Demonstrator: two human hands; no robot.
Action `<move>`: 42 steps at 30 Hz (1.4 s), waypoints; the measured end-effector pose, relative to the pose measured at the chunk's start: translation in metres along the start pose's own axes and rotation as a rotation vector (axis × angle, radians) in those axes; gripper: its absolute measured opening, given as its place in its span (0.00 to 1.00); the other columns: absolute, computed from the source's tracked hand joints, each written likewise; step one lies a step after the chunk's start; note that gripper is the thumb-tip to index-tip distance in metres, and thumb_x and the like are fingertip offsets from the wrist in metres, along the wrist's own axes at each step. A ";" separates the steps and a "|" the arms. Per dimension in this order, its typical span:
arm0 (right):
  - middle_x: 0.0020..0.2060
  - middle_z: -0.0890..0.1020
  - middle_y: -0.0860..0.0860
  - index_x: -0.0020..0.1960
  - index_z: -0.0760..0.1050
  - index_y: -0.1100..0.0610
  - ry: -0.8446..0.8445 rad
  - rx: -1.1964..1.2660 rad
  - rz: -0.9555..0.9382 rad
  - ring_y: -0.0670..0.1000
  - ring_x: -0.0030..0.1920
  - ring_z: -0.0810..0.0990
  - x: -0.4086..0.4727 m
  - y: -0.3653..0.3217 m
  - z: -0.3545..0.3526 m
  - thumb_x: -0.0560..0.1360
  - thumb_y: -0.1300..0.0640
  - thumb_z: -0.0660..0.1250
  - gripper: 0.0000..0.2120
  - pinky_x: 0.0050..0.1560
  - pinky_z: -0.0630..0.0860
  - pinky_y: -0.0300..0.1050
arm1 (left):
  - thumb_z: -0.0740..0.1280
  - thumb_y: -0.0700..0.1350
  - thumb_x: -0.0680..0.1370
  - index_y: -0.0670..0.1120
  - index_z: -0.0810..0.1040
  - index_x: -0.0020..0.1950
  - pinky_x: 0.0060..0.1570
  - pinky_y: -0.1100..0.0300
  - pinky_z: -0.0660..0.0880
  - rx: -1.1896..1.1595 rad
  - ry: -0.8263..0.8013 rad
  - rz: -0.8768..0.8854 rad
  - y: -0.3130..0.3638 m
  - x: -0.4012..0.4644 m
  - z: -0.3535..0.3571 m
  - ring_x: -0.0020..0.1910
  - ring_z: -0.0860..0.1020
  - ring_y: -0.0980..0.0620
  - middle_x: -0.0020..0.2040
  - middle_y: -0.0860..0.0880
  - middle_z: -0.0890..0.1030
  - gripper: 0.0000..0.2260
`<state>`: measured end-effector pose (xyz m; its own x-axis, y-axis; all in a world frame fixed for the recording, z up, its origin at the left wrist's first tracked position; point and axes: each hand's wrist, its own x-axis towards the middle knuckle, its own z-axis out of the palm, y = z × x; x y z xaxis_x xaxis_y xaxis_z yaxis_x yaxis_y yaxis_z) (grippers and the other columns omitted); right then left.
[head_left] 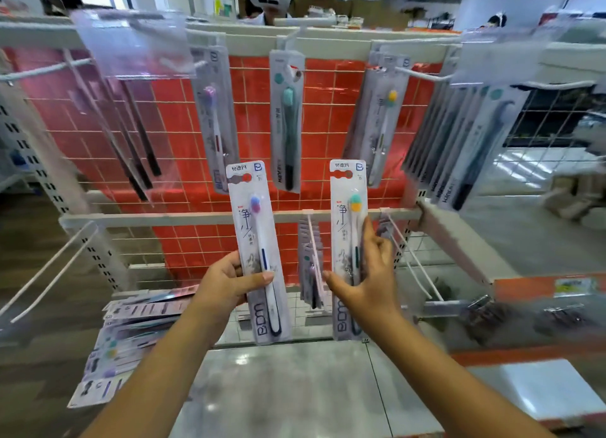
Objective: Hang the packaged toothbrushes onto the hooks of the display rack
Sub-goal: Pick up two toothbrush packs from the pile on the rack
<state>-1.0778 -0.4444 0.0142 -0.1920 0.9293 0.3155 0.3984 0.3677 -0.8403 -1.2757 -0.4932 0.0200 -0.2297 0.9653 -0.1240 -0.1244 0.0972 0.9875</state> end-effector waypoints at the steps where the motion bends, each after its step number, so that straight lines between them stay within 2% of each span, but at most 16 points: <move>1: 0.52 0.59 0.46 0.72 0.42 0.44 0.007 0.000 0.004 0.26 0.50 0.62 0.000 0.003 -0.005 0.69 0.61 0.74 0.48 0.44 0.61 0.13 | 0.71 0.35 0.68 0.42 0.78 0.51 0.44 0.50 0.79 0.001 -0.007 -0.001 -0.001 0.001 0.005 0.42 0.82 0.46 0.41 0.46 0.84 0.13; 5: 0.50 0.60 0.43 0.68 0.43 0.43 0.045 0.020 0.010 0.21 0.50 0.61 -0.001 0.019 -0.026 0.68 0.63 0.74 0.46 0.46 0.60 0.13 | 0.72 0.36 0.66 0.42 0.78 0.52 0.43 0.52 0.79 -0.011 -0.021 -0.023 -0.008 0.005 0.028 0.42 0.83 0.47 0.42 0.47 0.85 0.15; 7: 0.52 0.60 0.46 0.70 0.41 0.45 0.048 0.021 0.037 0.31 0.52 0.66 -0.003 0.028 -0.036 0.68 0.63 0.74 0.48 0.46 0.61 0.14 | 0.71 0.35 0.68 0.43 0.78 0.52 0.45 0.51 0.79 -0.006 -0.024 -0.041 -0.012 0.007 0.039 0.43 0.83 0.46 0.43 0.46 0.85 0.14; 9: 0.53 0.59 0.47 0.69 0.39 0.42 0.057 0.001 0.046 0.41 0.55 0.66 -0.005 0.037 -0.046 0.69 0.61 0.74 0.48 0.51 0.64 0.18 | 0.71 0.34 0.69 0.43 0.78 0.52 0.47 0.50 0.78 0.009 -0.026 -0.053 -0.015 0.007 0.050 0.44 0.82 0.45 0.44 0.45 0.85 0.14; 11: 0.54 0.59 0.47 0.67 0.40 0.39 0.066 0.025 0.074 0.42 0.56 0.66 -0.008 0.045 -0.055 0.69 0.61 0.73 0.47 0.52 0.68 0.22 | 0.71 0.34 0.69 0.42 0.78 0.52 0.48 0.50 0.78 0.021 -0.016 -0.066 -0.018 0.008 0.059 0.44 0.82 0.44 0.45 0.44 0.84 0.13; 15: 0.54 0.59 0.49 0.72 0.42 0.46 0.084 0.012 0.091 0.32 0.50 0.64 -0.016 0.059 -0.076 0.69 0.63 0.73 0.47 0.45 0.63 0.15 | 0.70 0.33 0.69 0.42 0.78 0.52 0.51 0.47 0.77 0.034 -0.024 -0.083 -0.021 0.009 0.077 0.47 0.81 0.42 0.48 0.41 0.83 0.13; 17: 0.53 0.59 0.50 0.74 0.43 0.51 0.082 0.005 0.106 0.22 0.48 0.63 -0.019 0.067 -0.085 0.69 0.65 0.72 0.47 0.42 0.62 0.13 | 0.70 0.34 0.70 0.42 0.77 0.53 0.49 0.49 0.78 0.054 -0.033 -0.084 -0.024 0.008 0.087 0.47 0.81 0.42 0.48 0.41 0.83 0.13; 19: 0.53 0.60 0.50 0.75 0.43 0.52 0.083 0.003 0.127 0.19 0.48 0.61 -0.022 0.076 -0.094 0.69 0.65 0.72 0.47 0.42 0.62 0.14 | 0.70 0.34 0.70 0.44 0.78 0.52 0.47 0.50 0.79 0.070 -0.038 -0.083 -0.029 0.008 0.096 0.47 0.82 0.43 0.47 0.43 0.84 0.12; 22: 0.54 0.59 0.49 0.75 0.42 0.51 0.078 -0.040 0.168 0.32 0.48 0.66 -0.025 0.092 -0.106 0.69 0.63 0.73 0.48 0.43 0.62 0.14 | 0.71 0.35 0.70 0.45 0.78 0.51 0.48 0.47 0.78 0.086 -0.040 -0.096 -0.038 0.008 0.110 0.47 0.82 0.43 0.45 0.45 0.84 0.12; 24: 0.55 0.59 0.48 0.75 0.41 0.50 0.076 -0.061 0.183 0.39 0.51 0.64 -0.028 0.102 -0.113 0.69 0.61 0.73 0.49 0.43 0.63 0.16 | 0.71 0.34 0.70 0.45 0.78 0.51 0.48 0.47 0.78 0.078 -0.029 -0.101 -0.045 0.007 0.119 0.46 0.82 0.43 0.44 0.46 0.84 0.12; 26: 0.55 0.59 0.47 0.74 0.40 0.47 0.067 -0.065 0.198 0.42 0.54 0.65 -0.031 0.111 -0.119 0.69 0.61 0.73 0.50 0.45 0.65 0.19 | 0.70 0.33 0.70 0.45 0.78 0.49 0.44 0.51 0.78 0.062 -0.020 -0.104 -0.053 0.005 0.128 0.43 0.82 0.46 0.41 0.49 0.85 0.11; 28: 0.55 0.59 0.47 0.73 0.39 0.44 0.051 -0.077 0.215 0.43 0.54 0.67 -0.035 0.119 -0.122 0.69 0.60 0.74 0.50 0.51 0.69 0.27 | 0.70 0.33 0.70 0.46 0.78 0.48 0.37 0.58 0.78 0.058 -0.012 -0.118 -0.061 0.001 0.136 0.38 0.82 0.50 0.37 0.51 0.84 0.11; 30: 0.55 0.60 0.47 0.74 0.41 0.45 0.022 -0.098 0.237 0.44 0.55 0.67 -0.041 0.128 -0.123 0.69 0.59 0.74 0.49 0.56 0.72 0.37 | 0.70 0.33 0.70 0.45 0.78 0.48 0.37 0.58 0.78 0.054 -0.001 -0.140 -0.071 -0.005 0.141 0.37 0.82 0.51 0.37 0.51 0.84 0.11; 33: 0.57 0.60 0.49 0.73 0.41 0.45 -0.040 -0.132 0.249 0.46 0.58 0.66 -0.050 0.137 -0.121 0.69 0.59 0.74 0.49 0.61 0.70 0.43 | 0.69 0.32 0.71 0.44 0.78 0.49 0.37 0.58 0.79 0.040 0.007 -0.159 -0.082 -0.015 0.145 0.37 0.82 0.51 0.38 0.50 0.84 0.11; 39: 0.59 0.59 0.50 0.75 0.41 0.48 -0.072 -0.089 0.249 0.44 0.58 0.63 -0.067 0.129 -0.118 0.69 0.61 0.73 0.49 0.61 0.64 0.35 | 0.69 0.33 0.71 0.45 0.78 0.49 0.34 0.61 0.78 0.020 0.018 -0.175 -0.087 -0.037 0.143 0.36 0.82 0.53 0.38 0.51 0.84 0.10; 42: 0.56 0.58 0.48 0.72 0.39 0.45 -0.073 -0.091 0.235 0.42 0.57 0.63 -0.079 0.118 -0.116 0.70 0.61 0.73 0.49 0.59 0.64 0.32 | 0.69 0.33 0.71 0.45 0.78 0.48 0.39 0.58 0.79 0.011 0.025 -0.150 -0.081 -0.049 0.135 0.38 0.82 0.51 0.38 0.50 0.84 0.10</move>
<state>-0.9119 -0.4702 -0.0587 -0.1473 0.9858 0.0806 0.5179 0.1463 -0.8429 -1.1240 -0.5161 -0.0403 -0.2336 0.9335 -0.2721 -0.1486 0.2423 0.9588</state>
